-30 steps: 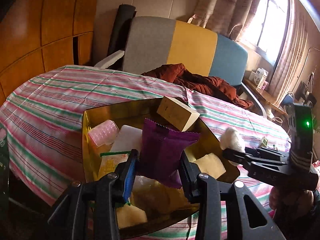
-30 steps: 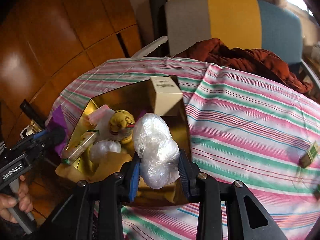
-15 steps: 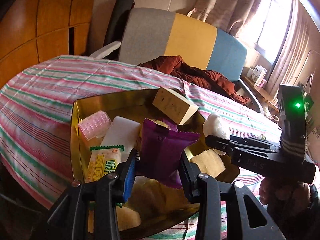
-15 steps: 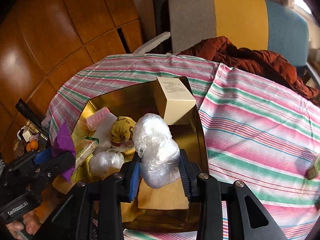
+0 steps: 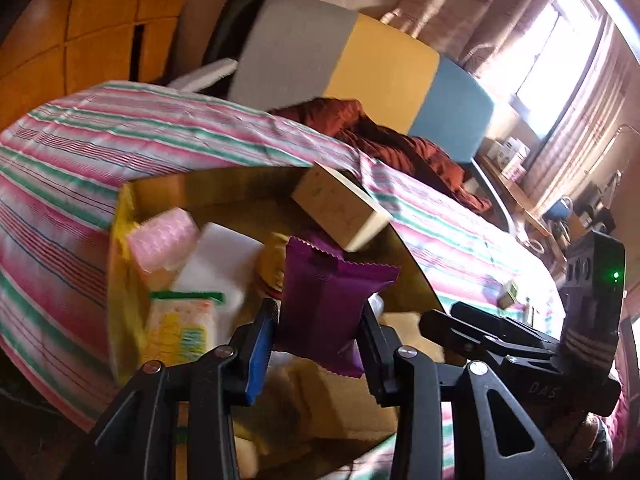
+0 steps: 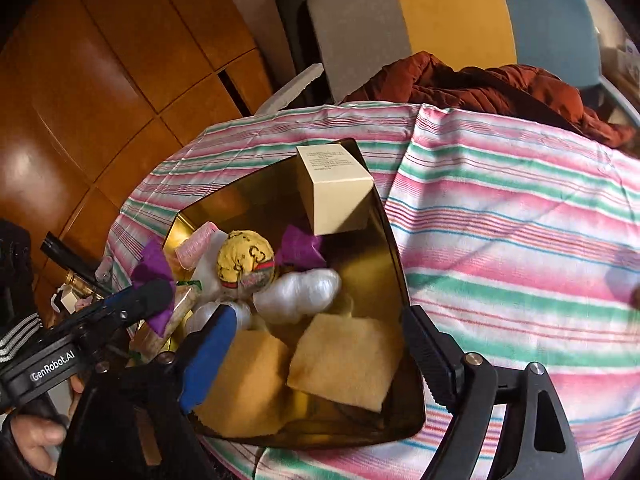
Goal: Organize objects
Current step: 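Carry the purple packet and plastic bundle to the gold tray and release both, then withdraw both open tools from the tray toward the green box and cracker bar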
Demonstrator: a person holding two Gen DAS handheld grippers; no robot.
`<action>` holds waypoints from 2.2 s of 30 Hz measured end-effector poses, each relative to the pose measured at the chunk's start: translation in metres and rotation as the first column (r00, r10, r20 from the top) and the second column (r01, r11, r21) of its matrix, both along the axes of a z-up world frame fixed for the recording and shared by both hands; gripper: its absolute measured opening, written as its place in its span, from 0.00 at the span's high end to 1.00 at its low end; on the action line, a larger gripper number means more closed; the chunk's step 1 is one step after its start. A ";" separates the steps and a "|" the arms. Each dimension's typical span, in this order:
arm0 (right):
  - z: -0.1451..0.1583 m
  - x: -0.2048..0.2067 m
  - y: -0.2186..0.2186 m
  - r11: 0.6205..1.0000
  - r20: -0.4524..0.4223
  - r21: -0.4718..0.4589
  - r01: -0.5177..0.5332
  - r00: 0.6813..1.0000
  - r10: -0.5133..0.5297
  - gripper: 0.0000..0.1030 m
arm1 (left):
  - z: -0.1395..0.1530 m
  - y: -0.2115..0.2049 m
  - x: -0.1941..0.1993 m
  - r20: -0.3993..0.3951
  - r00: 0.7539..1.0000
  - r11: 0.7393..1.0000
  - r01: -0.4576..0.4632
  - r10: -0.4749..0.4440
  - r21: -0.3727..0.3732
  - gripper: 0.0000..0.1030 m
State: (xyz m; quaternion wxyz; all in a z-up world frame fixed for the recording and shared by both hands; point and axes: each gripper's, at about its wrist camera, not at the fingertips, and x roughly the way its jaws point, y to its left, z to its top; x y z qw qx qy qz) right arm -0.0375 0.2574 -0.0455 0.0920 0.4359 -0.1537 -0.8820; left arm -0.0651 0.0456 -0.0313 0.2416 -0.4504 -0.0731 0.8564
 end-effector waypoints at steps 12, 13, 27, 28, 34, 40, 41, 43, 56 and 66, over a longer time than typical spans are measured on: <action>0.009 0.020 0.006 1.000 -0.024 0.013 0.023 0.999 -0.023 0.16 | -0.036 0.042 -0.063 0.071 0.997 0.988 -0.005 0.016 -0.152 0.61; 0.009 0.021 0.006 1.000 -0.026 0.014 0.023 0.999 -0.022 0.16 | -0.036 0.043 -0.066 0.064 0.998 0.988 -0.006 0.016 -0.157 0.61; 0.008 0.025 -0.012 0.999 -0.029 0.051 0.001 1.000 0.000 0.14 | -0.012 0.013 -0.030 -0.032 0.995 0.981 -0.096 0.092 -0.168 0.52; 0.009 0.026 -0.014 0.998 -0.034 0.070 0.005 0.999 -0.003 0.10 | -0.009 0.010 -0.024 -0.051 0.994 0.979 -0.109 0.101 -0.170 0.52; 0.014 0.032 -0.028 0.981 -0.080 0.189 0.040 0.997 -0.025 0.00 | 0.009 -0.002 0.001 -0.150 0.981 0.974 -0.147 0.122 -0.171 0.51; 0.017 0.040 -0.029 0.970 -0.108 0.228 0.078 0.993 -0.055 0.00 | 0.019 -0.006 0.018 -0.198 0.973 0.974 -0.153 0.119 -0.167 0.51; 0.017 0.041 -0.029 0.969 -0.111 0.231 0.082 0.992 -0.058 0.00 | 0.020 -0.006 0.021 -0.199 0.973 0.975 -0.150 0.116 -0.166 0.51; 0.018 0.043 -0.028 0.969 -0.116 0.232 0.089 0.991 -0.063 0.00 | 0.019 -0.007 0.025 -0.194 0.974 0.976 -0.145 0.112 -0.163 0.51; 0.028 0.059 -0.027 0.956 -0.148 0.264 0.125 0.985 -0.088 0.00 | 0.022 -0.001 0.046 -0.211 0.974 0.978 -0.118 0.080 -0.174 0.51; 0.024 0.064 -0.012 0.957 -0.135 0.247 0.155 0.983 -0.124 0.00 | 0.023 0.018 0.056 -0.233 0.972 0.974 -0.052 0.000 -0.219 0.51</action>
